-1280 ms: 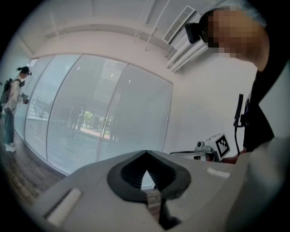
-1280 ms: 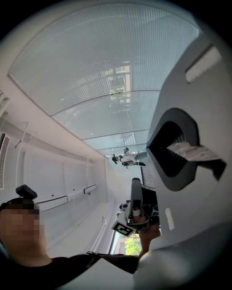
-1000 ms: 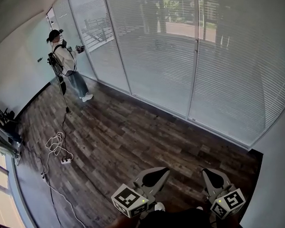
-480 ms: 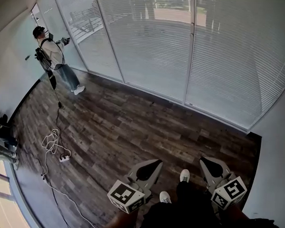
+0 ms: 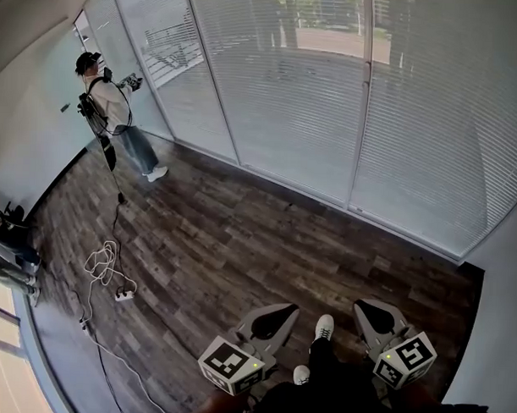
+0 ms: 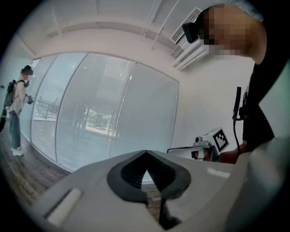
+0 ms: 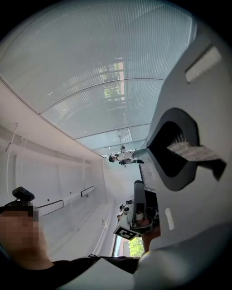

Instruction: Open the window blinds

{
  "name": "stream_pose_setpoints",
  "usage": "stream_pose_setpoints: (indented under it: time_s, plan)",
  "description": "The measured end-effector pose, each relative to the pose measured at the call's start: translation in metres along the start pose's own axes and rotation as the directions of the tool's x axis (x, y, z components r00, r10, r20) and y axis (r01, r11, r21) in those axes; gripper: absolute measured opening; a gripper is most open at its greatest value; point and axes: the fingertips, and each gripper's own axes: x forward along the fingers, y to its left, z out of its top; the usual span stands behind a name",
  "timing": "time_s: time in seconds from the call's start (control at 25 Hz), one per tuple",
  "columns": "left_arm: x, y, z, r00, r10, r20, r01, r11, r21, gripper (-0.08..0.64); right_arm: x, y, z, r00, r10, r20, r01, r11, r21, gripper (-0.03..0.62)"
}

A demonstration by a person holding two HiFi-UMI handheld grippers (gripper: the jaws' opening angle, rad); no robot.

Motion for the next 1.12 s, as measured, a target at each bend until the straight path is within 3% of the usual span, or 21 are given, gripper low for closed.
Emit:
stream_pose_setpoints:
  time_s: [0.28,0.4,0.6,0.84,1.12]
  plan:
    - [0.038,0.035,-0.008,0.997,0.017,-0.07,-0.019,0.999,-0.032,0.0,0.033,-0.039,-0.009,1.0,-0.007,-0.017,0.008,0.999,0.041,0.026]
    - [0.06,0.046,-0.011,0.997,-0.02,-0.074,0.018,0.999,-0.032,0.0,0.045,-0.063,-0.013,0.999,-0.031,-0.033,0.034,0.997,0.071,0.026]
    - [0.1,0.068,0.012,0.997,-0.057,-0.059,0.058,0.998,0.007,0.0,0.067,-0.101,0.004,0.998,-0.058,-0.01,0.059,0.995,0.083,0.026]
    - [0.155,0.101,0.03,0.997,-0.054,-0.062,0.056,0.998,0.033,0.0,0.099,-0.157,0.033,0.998,-0.056,0.039,0.053,0.996,0.068,0.026]
    - [0.221,0.125,0.025,0.997,-0.055,-0.051,0.059,0.994,0.087,0.0,0.129,-0.209,0.037,0.997,-0.021,0.08,0.018,0.999,0.032,0.026]
